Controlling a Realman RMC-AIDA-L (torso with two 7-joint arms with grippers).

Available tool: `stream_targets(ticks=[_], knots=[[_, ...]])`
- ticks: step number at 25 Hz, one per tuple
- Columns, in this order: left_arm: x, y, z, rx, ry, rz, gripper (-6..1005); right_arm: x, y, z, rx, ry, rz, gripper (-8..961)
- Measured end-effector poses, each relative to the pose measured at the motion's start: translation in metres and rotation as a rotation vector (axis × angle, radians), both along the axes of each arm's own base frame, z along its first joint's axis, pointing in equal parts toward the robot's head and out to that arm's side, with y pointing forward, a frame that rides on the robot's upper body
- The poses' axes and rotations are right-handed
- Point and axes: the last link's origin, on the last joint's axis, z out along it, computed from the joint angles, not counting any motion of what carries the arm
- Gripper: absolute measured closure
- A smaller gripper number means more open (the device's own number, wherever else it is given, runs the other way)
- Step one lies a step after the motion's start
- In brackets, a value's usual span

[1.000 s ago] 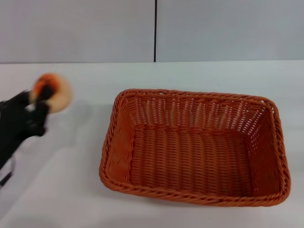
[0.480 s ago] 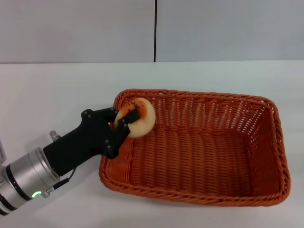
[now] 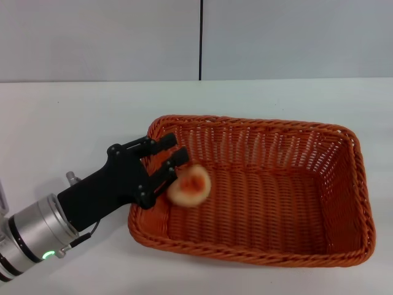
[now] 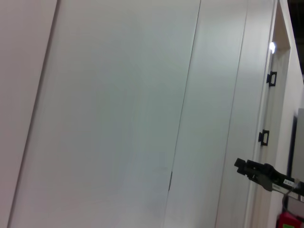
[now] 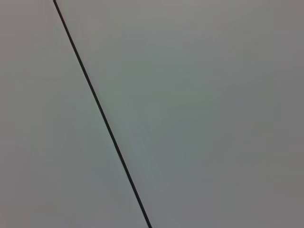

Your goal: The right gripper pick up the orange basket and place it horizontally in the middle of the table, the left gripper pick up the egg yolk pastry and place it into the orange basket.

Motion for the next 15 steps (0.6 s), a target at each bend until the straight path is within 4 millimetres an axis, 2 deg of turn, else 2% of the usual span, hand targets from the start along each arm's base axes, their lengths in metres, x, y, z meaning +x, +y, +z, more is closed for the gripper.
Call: stream_targets(ticks=[2, 8, 10, 15], knots=[[0.000, 0.000, 0.001, 0.003, -0.004, 0.000, 812, 0.000, -0.001, 0.000, 0.000, 0.001, -0.001, 562], [-0.001, -0.001, 0.003, 0.020, -0.010, -0.001, 586, 0.000, -0.002, -0.001, 0.001, 0.002, 0.001, 562], [-0.007, -0.002, 0.011, 0.101, -0.020, 0.030, 517, 0.000, -0.002, -0.001, 0.001, 0.002, 0.000, 562], [-0.009, -0.003, 0.014, 0.135, -0.025, 0.044, 345, 0.003, -0.007, 0.001, 0.008, 0.001, -0.010, 562]])
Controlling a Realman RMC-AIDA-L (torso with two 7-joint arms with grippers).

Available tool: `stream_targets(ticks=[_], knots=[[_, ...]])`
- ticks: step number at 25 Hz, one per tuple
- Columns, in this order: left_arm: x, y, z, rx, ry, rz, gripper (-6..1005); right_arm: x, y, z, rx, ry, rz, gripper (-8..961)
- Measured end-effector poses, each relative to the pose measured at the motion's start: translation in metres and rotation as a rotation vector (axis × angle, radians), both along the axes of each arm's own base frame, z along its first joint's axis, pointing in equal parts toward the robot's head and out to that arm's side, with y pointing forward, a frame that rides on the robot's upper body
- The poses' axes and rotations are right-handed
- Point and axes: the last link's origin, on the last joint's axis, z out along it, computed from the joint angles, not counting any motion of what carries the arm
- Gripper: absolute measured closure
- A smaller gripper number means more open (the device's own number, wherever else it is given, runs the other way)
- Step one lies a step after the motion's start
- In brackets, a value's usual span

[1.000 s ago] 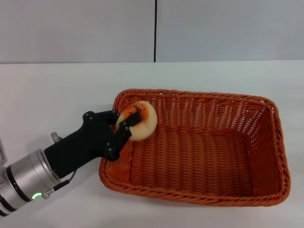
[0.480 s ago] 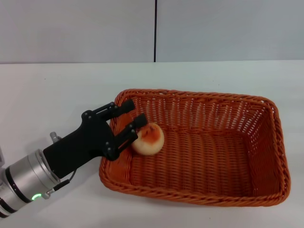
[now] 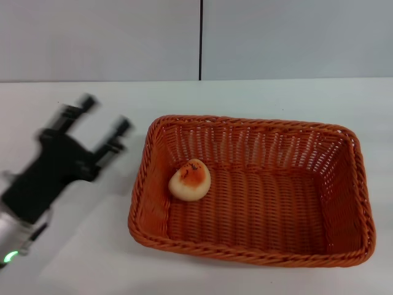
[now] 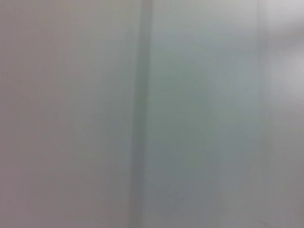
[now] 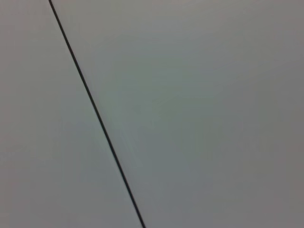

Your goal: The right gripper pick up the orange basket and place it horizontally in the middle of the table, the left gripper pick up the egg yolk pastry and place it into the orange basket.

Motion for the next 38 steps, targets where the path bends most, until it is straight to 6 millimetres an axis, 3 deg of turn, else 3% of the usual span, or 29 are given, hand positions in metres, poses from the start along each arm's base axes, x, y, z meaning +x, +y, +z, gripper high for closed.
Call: stream_targets(ticks=[1, 2, 9, 15, 23, 32, 38], knots=[[-0.018, -0.011, 0.019, 0.221, -0.034, 0.125, 279, 0.000, 0.000, 0.000, 0.000, 0.000, 0.000, 562], [-0.030, -0.017, 0.031, 0.334, -0.048, 0.203, 213, 0.002, -0.003, 0.001, 0.005, -0.001, -0.007, 562], [-0.064, -0.038, 0.065, 0.593, -0.096, 0.427, 213, 0.006, -0.008, 0.005, 0.016, -0.006, -0.021, 562], [-0.074, -0.047, 0.076, 0.671, -0.120, 0.504, 212, 0.013, -0.016, 0.011, 0.060, 0.004, -0.054, 562], [-0.075, -0.048, 0.079, 0.699, -0.138, 0.512, 212, 0.016, -0.019, 0.014, 0.073, 0.005, -0.064, 562], [-0.073, -0.043, 0.082, 0.729, -0.154, 0.518, 213, 0.017, -0.019, 0.025, 0.159, -0.049, -0.104, 562], [-0.079, -0.033, 0.087, 0.756, -0.156, 0.565, 212, 0.012, -0.010, 0.018, 0.190, -0.125, -0.140, 562]])
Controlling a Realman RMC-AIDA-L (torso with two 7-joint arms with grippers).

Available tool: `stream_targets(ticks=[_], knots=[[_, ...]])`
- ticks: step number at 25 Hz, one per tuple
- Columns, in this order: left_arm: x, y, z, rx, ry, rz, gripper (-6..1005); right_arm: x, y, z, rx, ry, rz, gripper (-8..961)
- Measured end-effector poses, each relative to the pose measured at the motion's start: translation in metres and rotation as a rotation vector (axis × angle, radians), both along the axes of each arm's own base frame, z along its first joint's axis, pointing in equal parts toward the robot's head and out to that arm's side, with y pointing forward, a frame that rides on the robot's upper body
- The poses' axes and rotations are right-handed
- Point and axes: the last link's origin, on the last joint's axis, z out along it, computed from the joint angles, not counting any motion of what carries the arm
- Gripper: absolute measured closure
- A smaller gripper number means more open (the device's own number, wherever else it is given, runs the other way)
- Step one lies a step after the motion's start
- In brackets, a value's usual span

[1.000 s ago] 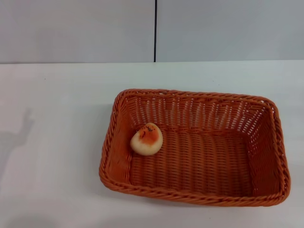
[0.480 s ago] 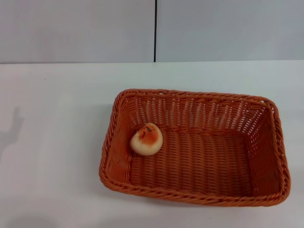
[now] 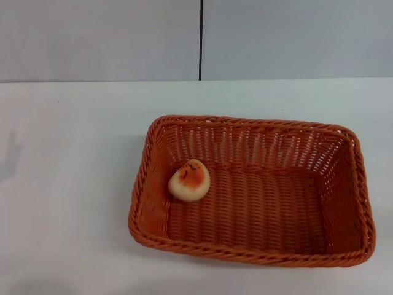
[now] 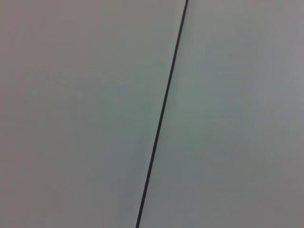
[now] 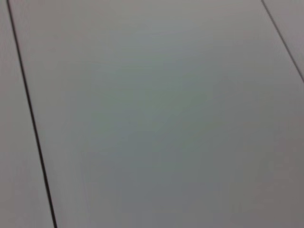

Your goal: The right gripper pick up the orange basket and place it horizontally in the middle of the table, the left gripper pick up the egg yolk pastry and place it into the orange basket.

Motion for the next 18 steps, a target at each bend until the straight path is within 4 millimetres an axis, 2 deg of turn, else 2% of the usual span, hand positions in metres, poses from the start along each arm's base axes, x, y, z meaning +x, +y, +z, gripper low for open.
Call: stream_targets(ticks=[7, 12, 18], knots=[[0.001, 0.005, 0.001, 0.005, -0.006, -0.005, 213, -0.009, 0.015, 0.000, 0.004, -0.099, -0.010, 562], [0.001, 0.005, 0.002, 0.010, -0.016, -0.006, 213, -0.003, 0.007, 0.008, 0.084, -0.065, -0.047, 562], [0.002, 0.007, 0.001, 0.007, -0.020, -0.011, 213, -0.003, 0.008, 0.002, 0.098, -0.122, -0.098, 562]])
